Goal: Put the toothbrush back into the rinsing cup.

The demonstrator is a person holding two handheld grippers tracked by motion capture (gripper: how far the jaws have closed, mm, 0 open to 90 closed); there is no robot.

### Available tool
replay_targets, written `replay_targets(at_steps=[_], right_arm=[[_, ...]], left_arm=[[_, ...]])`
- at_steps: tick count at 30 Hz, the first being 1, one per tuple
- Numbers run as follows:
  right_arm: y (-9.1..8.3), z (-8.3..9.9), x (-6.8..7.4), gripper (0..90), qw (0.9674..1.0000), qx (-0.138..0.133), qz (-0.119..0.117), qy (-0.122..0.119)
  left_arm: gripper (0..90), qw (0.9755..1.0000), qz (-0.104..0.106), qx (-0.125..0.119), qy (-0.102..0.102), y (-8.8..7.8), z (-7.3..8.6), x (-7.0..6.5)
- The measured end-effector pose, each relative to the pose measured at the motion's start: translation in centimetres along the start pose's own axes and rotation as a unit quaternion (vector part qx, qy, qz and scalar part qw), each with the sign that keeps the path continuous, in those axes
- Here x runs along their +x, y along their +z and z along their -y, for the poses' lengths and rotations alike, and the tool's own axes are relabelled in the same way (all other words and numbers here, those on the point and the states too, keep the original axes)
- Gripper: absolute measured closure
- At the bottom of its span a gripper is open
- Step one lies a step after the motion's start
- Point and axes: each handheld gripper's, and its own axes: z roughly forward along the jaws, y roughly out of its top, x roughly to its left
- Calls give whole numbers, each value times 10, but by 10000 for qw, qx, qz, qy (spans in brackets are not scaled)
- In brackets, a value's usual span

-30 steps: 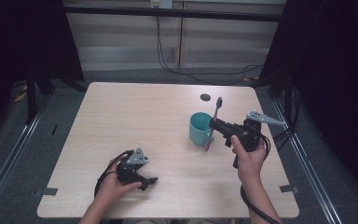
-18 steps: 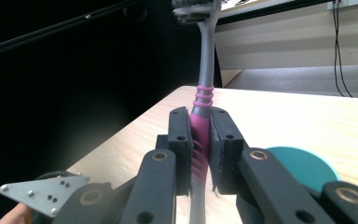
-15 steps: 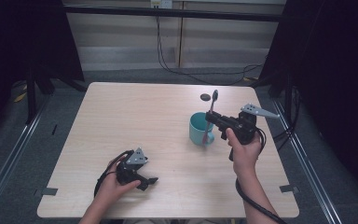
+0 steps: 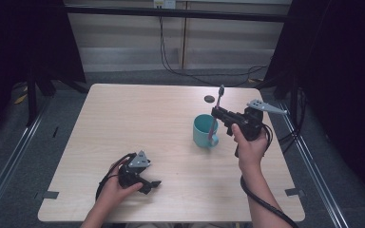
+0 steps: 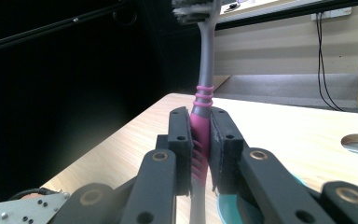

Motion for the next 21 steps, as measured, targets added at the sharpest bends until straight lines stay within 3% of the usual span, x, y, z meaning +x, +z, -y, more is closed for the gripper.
replay_targets(at_steps=[7,21], right_arm=[[5,-5,-3,806,10000,-72,46,31],[17,-17,-2,806,9997,-126,136,-145]], left_arm=[[110,10000,-6,-16,-18,0,0,0],[110,10000,-10,-17,-1,0,0,0]])
